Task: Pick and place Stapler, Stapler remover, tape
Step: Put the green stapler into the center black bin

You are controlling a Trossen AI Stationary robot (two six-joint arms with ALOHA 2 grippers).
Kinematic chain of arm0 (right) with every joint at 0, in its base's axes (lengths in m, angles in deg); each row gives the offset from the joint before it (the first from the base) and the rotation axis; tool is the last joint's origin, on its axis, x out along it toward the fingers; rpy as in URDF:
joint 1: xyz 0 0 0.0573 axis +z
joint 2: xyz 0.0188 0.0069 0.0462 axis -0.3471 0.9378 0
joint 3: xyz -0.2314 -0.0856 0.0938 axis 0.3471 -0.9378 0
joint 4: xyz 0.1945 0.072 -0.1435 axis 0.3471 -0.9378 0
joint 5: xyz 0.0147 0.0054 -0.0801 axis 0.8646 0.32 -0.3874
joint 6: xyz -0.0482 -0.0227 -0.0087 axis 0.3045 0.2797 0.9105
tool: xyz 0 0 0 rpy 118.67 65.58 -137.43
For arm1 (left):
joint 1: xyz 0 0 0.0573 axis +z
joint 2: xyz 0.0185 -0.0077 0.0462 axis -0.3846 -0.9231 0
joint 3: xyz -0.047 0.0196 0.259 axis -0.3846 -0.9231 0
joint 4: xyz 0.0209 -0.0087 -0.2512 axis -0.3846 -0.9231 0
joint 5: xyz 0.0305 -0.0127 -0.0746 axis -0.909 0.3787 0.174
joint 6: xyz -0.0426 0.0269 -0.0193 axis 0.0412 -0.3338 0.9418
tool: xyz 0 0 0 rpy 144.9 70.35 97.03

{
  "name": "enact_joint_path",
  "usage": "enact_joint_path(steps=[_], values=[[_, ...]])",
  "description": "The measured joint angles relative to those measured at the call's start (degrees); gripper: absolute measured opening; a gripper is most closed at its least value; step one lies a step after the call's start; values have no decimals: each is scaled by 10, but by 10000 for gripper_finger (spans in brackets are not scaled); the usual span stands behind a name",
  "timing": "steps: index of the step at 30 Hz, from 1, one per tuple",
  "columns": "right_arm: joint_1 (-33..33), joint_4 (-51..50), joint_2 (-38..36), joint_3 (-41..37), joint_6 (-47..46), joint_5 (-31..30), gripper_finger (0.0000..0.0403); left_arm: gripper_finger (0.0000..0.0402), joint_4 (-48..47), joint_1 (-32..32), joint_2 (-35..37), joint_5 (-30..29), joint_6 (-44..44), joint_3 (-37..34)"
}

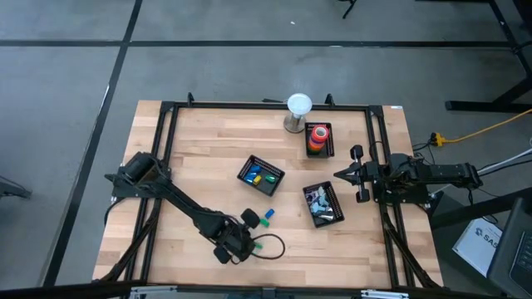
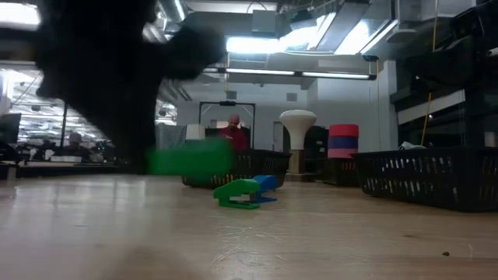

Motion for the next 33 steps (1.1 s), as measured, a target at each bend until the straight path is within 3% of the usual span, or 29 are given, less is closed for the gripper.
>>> enact_joint_path(steps=[14,24,33], values=[[0,0,0,0,0,0,14,4,-2,26,130,-126,62,1],[0,0,0,0,0,0,14,4,0,33,171,-224,80,2],[0,0,0,0,0,0,14,4,29,94,171,-236,93,2]])
